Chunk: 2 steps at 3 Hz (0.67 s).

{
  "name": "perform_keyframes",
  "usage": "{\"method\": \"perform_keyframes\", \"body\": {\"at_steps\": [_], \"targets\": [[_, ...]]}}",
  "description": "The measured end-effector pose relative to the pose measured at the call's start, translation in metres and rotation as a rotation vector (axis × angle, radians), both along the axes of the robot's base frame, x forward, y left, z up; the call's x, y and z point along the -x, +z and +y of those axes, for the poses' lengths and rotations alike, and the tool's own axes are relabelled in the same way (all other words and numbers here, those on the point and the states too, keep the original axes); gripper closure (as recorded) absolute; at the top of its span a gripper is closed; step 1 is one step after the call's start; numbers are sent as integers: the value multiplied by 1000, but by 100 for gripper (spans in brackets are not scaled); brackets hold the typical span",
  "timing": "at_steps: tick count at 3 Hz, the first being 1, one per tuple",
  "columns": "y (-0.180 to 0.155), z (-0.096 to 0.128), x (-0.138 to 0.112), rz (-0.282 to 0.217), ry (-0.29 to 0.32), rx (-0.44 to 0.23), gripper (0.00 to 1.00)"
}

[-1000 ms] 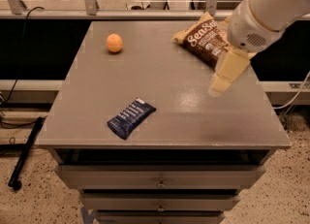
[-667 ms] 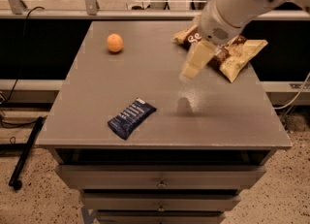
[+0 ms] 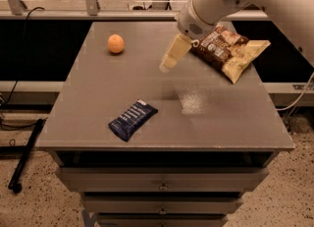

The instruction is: Pick orange

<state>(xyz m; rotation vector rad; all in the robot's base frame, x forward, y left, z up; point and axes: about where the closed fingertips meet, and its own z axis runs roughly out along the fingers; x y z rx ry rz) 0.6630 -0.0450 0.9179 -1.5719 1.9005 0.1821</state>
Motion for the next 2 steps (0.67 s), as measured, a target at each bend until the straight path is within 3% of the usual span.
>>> {"method": "perform_keyframes", "body": {"at_steps": [1,2], "targets": [[-4,24,-19,-17,20,-70,0],[-19,69,-57,-30,55,-168,0]]}}
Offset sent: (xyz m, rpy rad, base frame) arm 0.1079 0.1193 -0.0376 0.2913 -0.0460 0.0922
